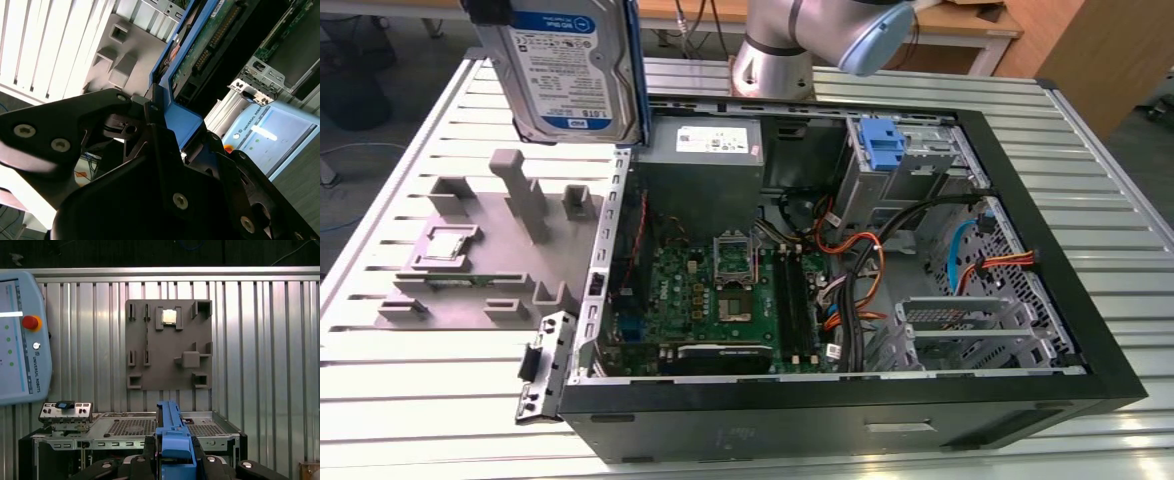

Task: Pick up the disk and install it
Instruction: 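Pick up the disk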

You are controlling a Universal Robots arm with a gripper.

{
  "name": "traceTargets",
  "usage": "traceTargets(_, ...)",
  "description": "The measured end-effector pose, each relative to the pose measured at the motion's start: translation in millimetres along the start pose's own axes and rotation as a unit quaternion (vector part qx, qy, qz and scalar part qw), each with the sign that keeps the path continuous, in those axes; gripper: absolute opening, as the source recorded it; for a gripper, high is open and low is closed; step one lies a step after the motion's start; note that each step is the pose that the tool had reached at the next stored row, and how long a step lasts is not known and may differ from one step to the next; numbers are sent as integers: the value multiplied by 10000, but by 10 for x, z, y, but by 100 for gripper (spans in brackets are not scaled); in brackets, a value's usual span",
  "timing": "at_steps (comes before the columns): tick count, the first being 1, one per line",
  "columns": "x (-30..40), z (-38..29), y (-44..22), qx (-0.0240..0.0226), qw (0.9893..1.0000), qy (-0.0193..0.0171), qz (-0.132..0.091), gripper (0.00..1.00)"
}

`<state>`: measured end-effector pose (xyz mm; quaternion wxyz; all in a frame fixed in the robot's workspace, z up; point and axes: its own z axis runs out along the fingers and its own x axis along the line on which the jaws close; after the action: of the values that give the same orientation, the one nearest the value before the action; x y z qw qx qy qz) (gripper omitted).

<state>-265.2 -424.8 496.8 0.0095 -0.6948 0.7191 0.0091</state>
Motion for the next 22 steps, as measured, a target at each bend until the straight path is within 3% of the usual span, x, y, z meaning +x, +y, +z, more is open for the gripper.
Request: traceTargets(22, -1, 0, -46, 0, 10000, 0, 0, 36)
